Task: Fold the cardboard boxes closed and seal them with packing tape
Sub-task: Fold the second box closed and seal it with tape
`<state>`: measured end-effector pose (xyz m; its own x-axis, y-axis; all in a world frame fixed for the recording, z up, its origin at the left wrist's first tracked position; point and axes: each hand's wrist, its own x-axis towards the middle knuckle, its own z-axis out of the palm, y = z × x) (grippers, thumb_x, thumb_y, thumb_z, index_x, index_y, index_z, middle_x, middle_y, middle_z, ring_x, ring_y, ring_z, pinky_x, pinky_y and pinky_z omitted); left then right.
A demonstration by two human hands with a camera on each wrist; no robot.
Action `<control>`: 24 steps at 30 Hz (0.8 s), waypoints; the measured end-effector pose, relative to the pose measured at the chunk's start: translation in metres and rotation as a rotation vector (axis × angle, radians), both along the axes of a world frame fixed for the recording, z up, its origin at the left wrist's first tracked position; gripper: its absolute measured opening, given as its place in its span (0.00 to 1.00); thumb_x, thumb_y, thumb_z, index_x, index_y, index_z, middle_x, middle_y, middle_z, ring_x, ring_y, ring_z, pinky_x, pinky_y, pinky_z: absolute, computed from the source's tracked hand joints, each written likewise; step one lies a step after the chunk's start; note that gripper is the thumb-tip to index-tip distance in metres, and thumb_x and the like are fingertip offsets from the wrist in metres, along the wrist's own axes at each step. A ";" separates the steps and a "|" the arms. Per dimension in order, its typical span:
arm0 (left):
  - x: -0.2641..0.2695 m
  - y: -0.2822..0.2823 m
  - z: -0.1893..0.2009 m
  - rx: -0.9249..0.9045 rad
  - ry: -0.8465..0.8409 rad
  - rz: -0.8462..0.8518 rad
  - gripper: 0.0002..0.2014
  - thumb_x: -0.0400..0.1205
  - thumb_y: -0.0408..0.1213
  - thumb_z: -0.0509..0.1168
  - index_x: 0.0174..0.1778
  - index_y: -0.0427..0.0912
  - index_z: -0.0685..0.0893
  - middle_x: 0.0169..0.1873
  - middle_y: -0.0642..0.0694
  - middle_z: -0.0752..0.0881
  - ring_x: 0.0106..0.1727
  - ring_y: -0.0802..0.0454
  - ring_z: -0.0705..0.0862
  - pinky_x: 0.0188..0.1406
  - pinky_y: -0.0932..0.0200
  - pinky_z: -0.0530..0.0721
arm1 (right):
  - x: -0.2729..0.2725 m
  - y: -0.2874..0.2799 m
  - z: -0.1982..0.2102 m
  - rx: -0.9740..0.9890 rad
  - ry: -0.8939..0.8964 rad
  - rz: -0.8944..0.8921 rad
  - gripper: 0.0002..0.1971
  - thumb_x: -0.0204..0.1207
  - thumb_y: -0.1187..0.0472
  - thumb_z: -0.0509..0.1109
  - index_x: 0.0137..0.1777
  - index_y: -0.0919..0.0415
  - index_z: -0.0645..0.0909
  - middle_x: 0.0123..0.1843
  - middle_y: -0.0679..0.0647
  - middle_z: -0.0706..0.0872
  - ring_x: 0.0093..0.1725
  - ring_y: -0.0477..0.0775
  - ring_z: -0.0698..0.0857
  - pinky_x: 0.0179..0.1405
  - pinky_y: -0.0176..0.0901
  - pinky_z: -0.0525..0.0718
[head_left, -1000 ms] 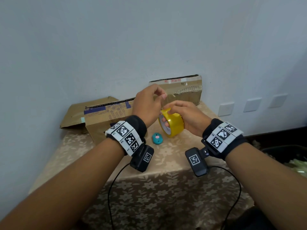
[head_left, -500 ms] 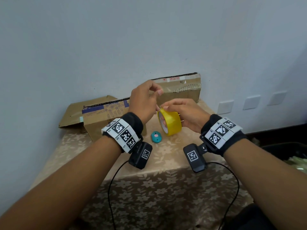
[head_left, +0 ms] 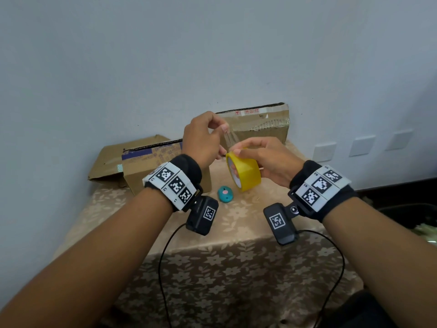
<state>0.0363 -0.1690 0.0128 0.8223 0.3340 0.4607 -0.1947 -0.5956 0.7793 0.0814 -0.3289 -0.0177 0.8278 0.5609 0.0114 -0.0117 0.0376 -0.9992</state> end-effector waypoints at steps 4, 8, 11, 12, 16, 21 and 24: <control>0.001 0.001 0.000 0.005 -0.007 -0.005 0.04 0.87 0.33 0.67 0.49 0.36 0.84 0.43 0.51 0.85 0.18 0.58 0.84 0.17 0.63 0.81 | 0.000 0.001 0.000 -0.036 -0.018 -0.014 0.07 0.80 0.63 0.77 0.56 0.62 0.89 0.39 0.53 0.93 0.35 0.47 0.92 0.29 0.39 0.87; -0.001 0.001 0.001 0.049 -0.018 -0.012 0.04 0.88 0.34 0.66 0.49 0.38 0.83 0.42 0.50 0.86 0.19 0.56 0.85 0.17 0.61 0.80 | 0.001 0.004 0.000 -0.058 0.007 0.010 0.04 0.80 0.62 0.78 0.52 0.59 0.88 0.40 0.53 0.92 0.34 0.46 0.91 0.29 0.39 0.86; 0.000 0.008 0.020 -0.025 -0.109 0.060 0.04 0.90 0.35 0.62 0.50 0.41 0.81 0.44 0.47 0.88 0.20 0.54 0.84 0.16 0.61 0.77 | -0.001 0.004 -0.003 -0.107 0.007 0.042 0.01 0.80 0.64 0.77 0.47 0.60 0.88 0.38 0.53 0.92 0.32 0.47 0.91 0.27 0.38 0.85; 0.000 0.013 0.030 -0.060 -0.153 0.080 0.04 0.89 0.35 0.63 0.50 0.41 0.81 0.44 0.47 0.88 0.20 0.53 0.84 0.16 0.61 0.77 | -0.001 0.003 -0.003 -0.102 0.009 0.018 0.01 0.80 0.65 0.77 0.46 0.60 0.89 0.38 0.52 0.92 0.33 0.47 0.91 0.27 0.38 0.85; -0.004 0.019 0.044 -0.111 -0.146 0.025 0.05 0.88 0.37 0.66 0.55 0.40 0.85 0.50 0.45 0.89 0.24 0.50 0.87 0.20 0.59 0.82 | 0.002 0.000 -0.005 -0.041 0.001 -0.072 0.03 0.81 0.64 0.76 0.45 0.58 0.89 0.38 0.50 0.93 0.32 0.45 0.92 0.26 0.37 0.86; -0.005 0.004 0.024 -0.040 0.081 -0.045 0.27 0.84 0.31 0.70 0.80 0.52 0.77 0.58 0.48 0.85 0.31 0.50 0.92 0.25 0.60 0.87 | -0.002 0.005 -0.006 0.019 0.013 -0.056 0.02 0.83 0.62 0.75 0.48 0.59 0.88 0.36 0.50 0.93 0.33 0.46 0.92 0.27 0.38 0.86; -0.008 0.001 0.019 0.084 0.240 -0.128 0.41 0.81 0.30 0.72 0.88 0.56 0.63 0.43 0.49 0.93 0.30 0.51 0.92 0.31 0.55 0.91 | -0.003 0.007 -0.002 0.056 0.029 -0.043 0.02 0.82 0.64 0.75 0.53 0.60 0.87 0.38 0.52 0.93 0.35 0.49 0.93 0.29 0.39 0.87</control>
<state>0.0283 -0.1684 0.0318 0.9443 0.1893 0.2690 -0.0882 -0.6423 0.7614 0.0788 -0.3221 -0.0197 0.8516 0.5240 0.0180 -0.0374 0.0950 -0.9948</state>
